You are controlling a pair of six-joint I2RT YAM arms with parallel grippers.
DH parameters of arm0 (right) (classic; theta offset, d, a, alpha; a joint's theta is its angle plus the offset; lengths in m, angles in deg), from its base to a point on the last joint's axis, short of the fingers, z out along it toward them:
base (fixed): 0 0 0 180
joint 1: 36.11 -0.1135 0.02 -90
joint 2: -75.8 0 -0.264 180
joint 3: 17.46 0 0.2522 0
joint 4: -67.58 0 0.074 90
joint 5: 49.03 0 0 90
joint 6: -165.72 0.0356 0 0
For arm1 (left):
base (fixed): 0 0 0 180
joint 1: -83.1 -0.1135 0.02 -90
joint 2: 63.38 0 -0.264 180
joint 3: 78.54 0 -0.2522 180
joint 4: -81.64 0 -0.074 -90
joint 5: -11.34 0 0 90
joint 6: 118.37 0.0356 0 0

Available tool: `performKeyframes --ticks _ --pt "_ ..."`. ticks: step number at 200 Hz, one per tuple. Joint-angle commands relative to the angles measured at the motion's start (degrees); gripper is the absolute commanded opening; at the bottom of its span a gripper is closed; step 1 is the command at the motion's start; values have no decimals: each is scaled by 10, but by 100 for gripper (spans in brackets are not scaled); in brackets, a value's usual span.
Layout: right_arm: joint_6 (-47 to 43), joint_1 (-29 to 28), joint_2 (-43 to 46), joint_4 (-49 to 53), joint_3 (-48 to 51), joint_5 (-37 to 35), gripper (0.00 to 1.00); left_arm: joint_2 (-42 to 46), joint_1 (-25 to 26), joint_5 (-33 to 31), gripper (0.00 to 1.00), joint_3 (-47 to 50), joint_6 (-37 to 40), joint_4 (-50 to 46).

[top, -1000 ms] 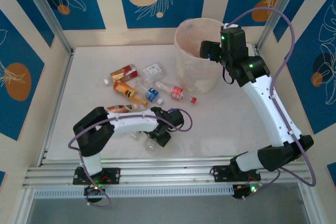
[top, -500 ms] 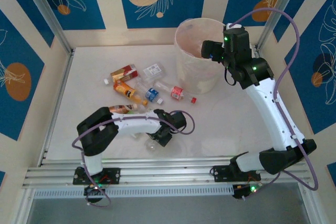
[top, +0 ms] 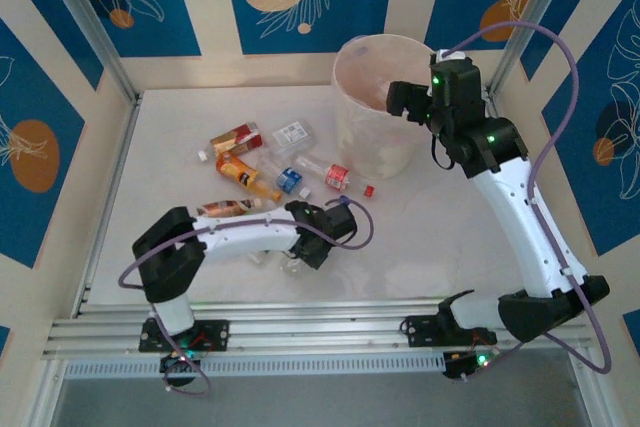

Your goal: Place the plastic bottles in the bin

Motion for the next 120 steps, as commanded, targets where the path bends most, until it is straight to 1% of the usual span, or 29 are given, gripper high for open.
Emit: performKeyframes --ticks 1,29,72,98,120 --pt "14 -4 22 -13 8 13 99 42 6 -24 25 -26 -1 -12" --pt "20 -3 32 -15 15 32 99 81 6 -39 25 -35 -8 -9" --pt "30 -3 46 -24 25 73 99 157 8 -65 24 -30 -9 27" --pt "40 -3 54 -35 32 112 99 196 6 -97 24 -24 11 64" --pt "47 -3 61 -48 41 139 99 204 1 -114 24 -23 36 105"
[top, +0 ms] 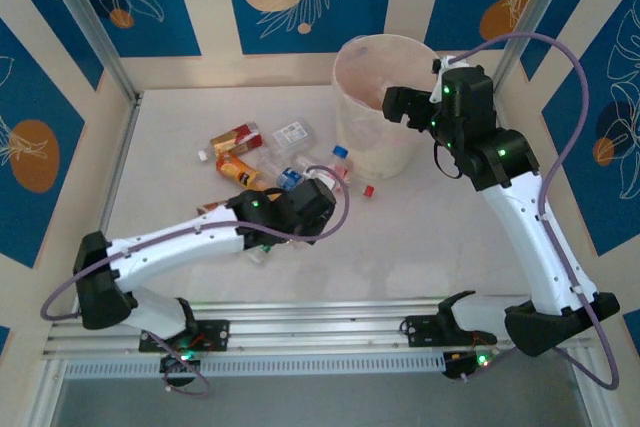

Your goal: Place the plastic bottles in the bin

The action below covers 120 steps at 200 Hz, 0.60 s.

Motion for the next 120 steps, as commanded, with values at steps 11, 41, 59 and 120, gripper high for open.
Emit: performKeyframes --ticks 11,41,59,120 --pt "21 -3 20 -34 12 59 99 14 -3 -46 24 -4 42 75" --pt "22 -2 21 -43 10 101 99 16 -15 -50 25 -3 75 144" --pt "22 -1 21 -53 7 139 99 19 -31 -35 24 -1 90 184" --pt "23 -2 7 -86 -17 223 99 21 -93 52 25 -2 137 311"
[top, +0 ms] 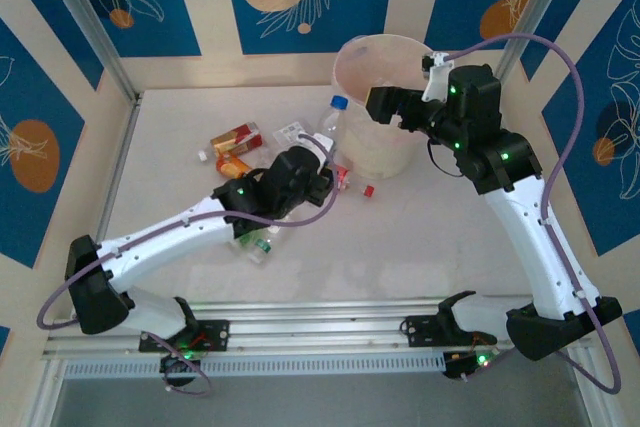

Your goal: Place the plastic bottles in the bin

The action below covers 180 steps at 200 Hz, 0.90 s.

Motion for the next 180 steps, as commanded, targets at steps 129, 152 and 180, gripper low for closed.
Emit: performKeyframes --ticks 129,152,180 --pt "-28 -47 -137 -21 -137 99 100 -23 -49 192 25 -28 68 177" --pt "-25 -51 -152 -18 -141 110 93 -23 -51 185 26 -30 67 178" --pt "-21 -59 -155 -18 -135 118 86 -23 -54 185 26 -32 62 190"
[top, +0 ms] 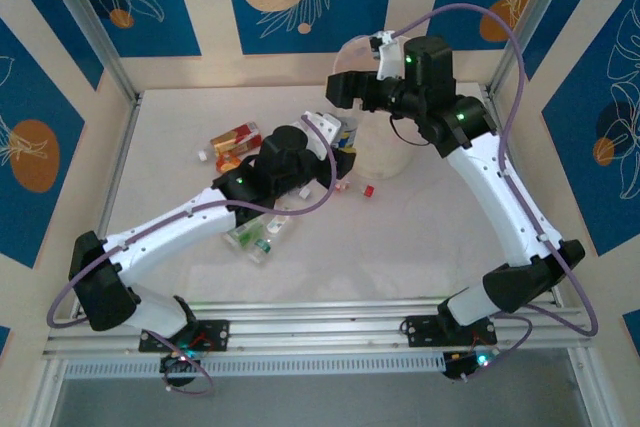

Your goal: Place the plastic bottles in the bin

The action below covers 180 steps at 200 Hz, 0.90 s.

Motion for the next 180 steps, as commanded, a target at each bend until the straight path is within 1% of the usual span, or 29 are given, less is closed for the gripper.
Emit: performKeyframes --ticks 1,38,54,62,88,105,116,127,137,149,160,164,180 --pt "-1 -9 0 5 -14 19 86 -3 -9 11 26 -24 4 38" --pt "1 -20 3 11 -4 12 85 -5 -13 8 26 -30 -4 47" --pt "3 -22 6 12 2 5 79 -5 -17 6 26 -29 -8 51" --pt "4 -22 7 13 3 1 75 -5 -18 7 27 -29 -10 52" --pt "-1 -21 6 16 -7 -7 55 -7 -20 9 29 -30 -11 50" --pt "-6 -21 0 17 -18 -11 44 -8 -21 8 33 -30 -12 52" --pt "-10 -19 -5 18 -29 -17 38 -10 -23 8 41 -31 -14 55" --pt "-15 -18 -13 21 -43 -25 33 -12 -24 11 53 -35 -15 58" --pt "-21 -16 -21 24 -59 -32 32 -14 -26 15 64 -41 -14 58" --pt "-30 -13 -32 29 -82 -39 31 -15 -26 21 80 -48 -12 57" --pt "-41 -12 -44 34 -105 -46 30 -13 -27 25 98 -54 -10 54" --pt "-46 -12 -49 37 -115 -49 30 -12 -27 25 99 -55 -10 53" --pt "-72 -11 -67 49 -158 -76 30 -2 -27 20 100 -55 -10 46"
